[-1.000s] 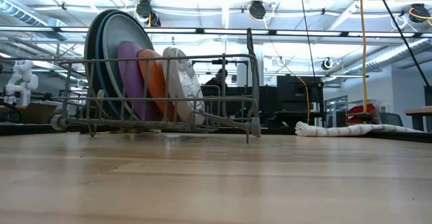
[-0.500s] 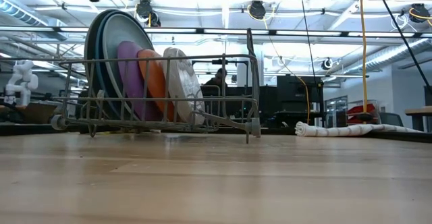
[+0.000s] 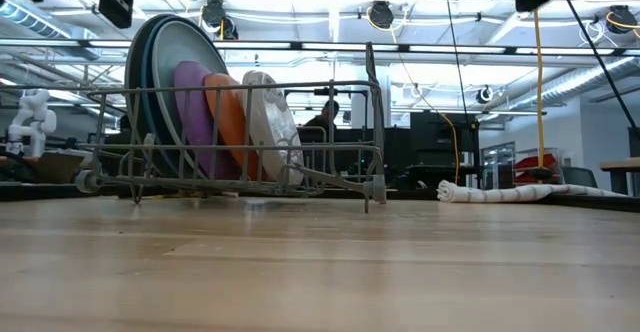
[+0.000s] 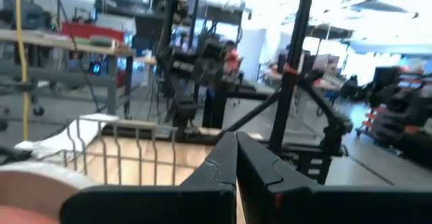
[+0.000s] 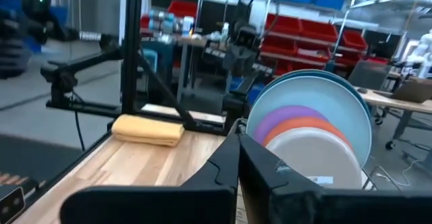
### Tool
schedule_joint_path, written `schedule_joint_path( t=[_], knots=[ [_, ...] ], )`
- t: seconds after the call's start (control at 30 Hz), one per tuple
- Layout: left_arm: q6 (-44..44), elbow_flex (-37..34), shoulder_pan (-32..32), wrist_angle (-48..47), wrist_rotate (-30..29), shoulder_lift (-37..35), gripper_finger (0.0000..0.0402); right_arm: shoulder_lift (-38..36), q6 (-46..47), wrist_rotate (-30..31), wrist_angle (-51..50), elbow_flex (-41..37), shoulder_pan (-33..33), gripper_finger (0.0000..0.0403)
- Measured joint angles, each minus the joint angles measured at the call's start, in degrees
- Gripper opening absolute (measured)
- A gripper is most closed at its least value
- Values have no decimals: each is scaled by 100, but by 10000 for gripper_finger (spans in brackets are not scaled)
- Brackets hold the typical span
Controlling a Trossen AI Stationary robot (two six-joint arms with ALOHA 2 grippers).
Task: Sort dishes
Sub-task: Return to Home Position
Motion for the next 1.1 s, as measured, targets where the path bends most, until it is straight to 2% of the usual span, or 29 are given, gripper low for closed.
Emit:
schedule_joint_path(
  t=[0.1,0.4,0.6,0.8,0.93,1.1],
  knots=[
    [-6,-228,-4,458,106,-2,2,-378,5,-28,218,-485,0,0],
    [342,-586,0,372,67,-198,1,-1543,94,-170,403,-1931,0,0],
    [399,-947,1,90,-101,-641,1,-2311,142,-160,-656,-1927,-84,0],
    [454,-1318,0,-131,-437,-1178,1,-2758,987,-191,-1562,-1929,-146,0],
    [591,-1475,3,-313,-922,-1329,1,-2772,1016,-82,-1537,-1927,-155,0],
    [479,-1475,2,-359,-1004,-1267,1,-2769,967,485,-1526,-1927,-157,2]
  ],
)
